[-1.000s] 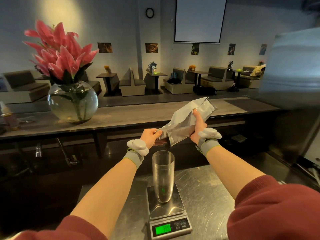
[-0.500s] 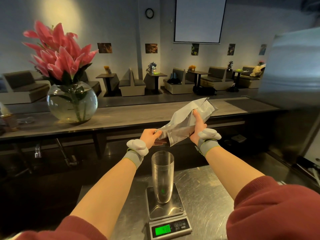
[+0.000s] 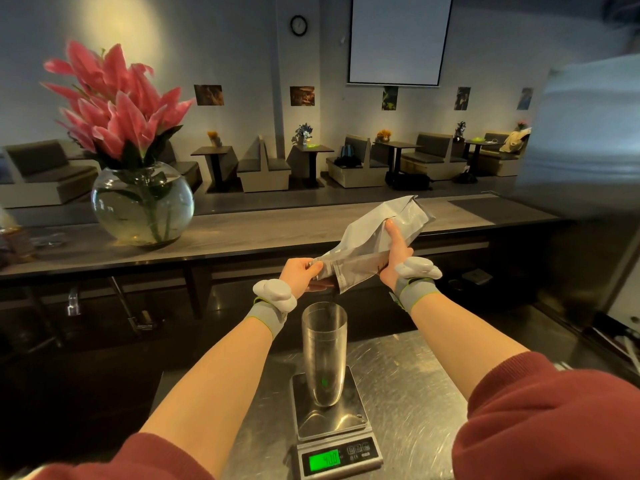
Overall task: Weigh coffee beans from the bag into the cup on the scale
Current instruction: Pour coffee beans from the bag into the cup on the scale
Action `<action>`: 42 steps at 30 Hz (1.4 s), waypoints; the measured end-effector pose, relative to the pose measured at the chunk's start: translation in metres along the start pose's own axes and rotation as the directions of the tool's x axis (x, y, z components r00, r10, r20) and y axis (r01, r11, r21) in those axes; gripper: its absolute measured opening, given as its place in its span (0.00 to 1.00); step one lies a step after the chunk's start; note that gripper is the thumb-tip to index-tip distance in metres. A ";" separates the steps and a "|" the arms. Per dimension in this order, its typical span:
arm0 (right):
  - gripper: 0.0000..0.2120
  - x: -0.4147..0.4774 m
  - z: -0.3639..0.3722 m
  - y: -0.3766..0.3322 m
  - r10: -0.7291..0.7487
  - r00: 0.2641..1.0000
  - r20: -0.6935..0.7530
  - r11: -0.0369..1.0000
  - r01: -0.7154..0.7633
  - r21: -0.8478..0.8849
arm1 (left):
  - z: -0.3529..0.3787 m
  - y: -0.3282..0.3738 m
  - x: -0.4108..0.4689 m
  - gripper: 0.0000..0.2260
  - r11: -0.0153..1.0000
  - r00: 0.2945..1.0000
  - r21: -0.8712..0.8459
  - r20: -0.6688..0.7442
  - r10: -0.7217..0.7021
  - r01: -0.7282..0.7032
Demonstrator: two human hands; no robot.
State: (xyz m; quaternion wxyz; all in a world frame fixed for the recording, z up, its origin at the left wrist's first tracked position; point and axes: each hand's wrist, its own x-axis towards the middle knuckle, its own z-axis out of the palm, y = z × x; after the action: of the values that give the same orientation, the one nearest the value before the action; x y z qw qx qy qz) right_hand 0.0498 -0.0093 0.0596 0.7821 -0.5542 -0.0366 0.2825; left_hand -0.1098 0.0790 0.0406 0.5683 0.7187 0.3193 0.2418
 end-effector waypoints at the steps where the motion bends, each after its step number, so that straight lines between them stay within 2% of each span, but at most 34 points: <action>1: 0.46 0.000 0.000 0.000 0.000 1.000 0.003 1.000 0.000 0.009 | 0.000 0.000 0.000 0.14 1.000 1.000 -0.010 -0.003 -0.001 0.001; 9: 0.47 -0.004 0.002 0.000 -0.011 1.000 0.006 1.000 0.011 -0.002 | -0.001 0.001 0.000 0.14 1.000 1.000 0.003 0.001 -0.012 0.012; 15: 0.60 -0.012 0.004 0.001 -0.010 1.000 -0.005 0.999 0.010 -0.054 | -0.003 0.000 0.001 0.13 1.000 1.000 0.008 0.000 0.007 -0.007; 22: 0.66 -0.017 0.005 0.000 -0.017 0.999 -0.031 0.994 0.014 -0.105 | -0.004 0.000 -0.001 0.14 1.000 1.000 -0.007 0.010 -0.001 0.001; 28: 0.63 -0.022 0.006 -0.003 -0.032 0.999 -0.005 0.996 0.032 -0.078 | -0.002 0.002 -0.003 0.15 1.000 1.000 -0.016 0.000 -0.004 0.004; 36: 0.64 -0.018 0.005 -0.004 -0.034 0.999 -0.023 0.995 0.032 -0.097 | -0.003 0.004 -0.005 0.15 1.000 1.000 -0.015 0.009 0.005 -0.005; 42: 0.52 -0.018 0.005 -0.007 -0.053 0.999 -0.009 0.996 0.052 -0.073 | -0.002 0.005 -0.005 0.14 1.000 1.000 -0.029 -0.007 0.009 -0.009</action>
State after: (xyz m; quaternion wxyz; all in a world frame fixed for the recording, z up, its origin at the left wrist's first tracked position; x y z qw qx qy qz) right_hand 0.0361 -0.0154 0.0721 0.7689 -0.5826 -0.0569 0.2572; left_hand -0.1134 0.0764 0.0461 0.5765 0.7112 0.3143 0.2513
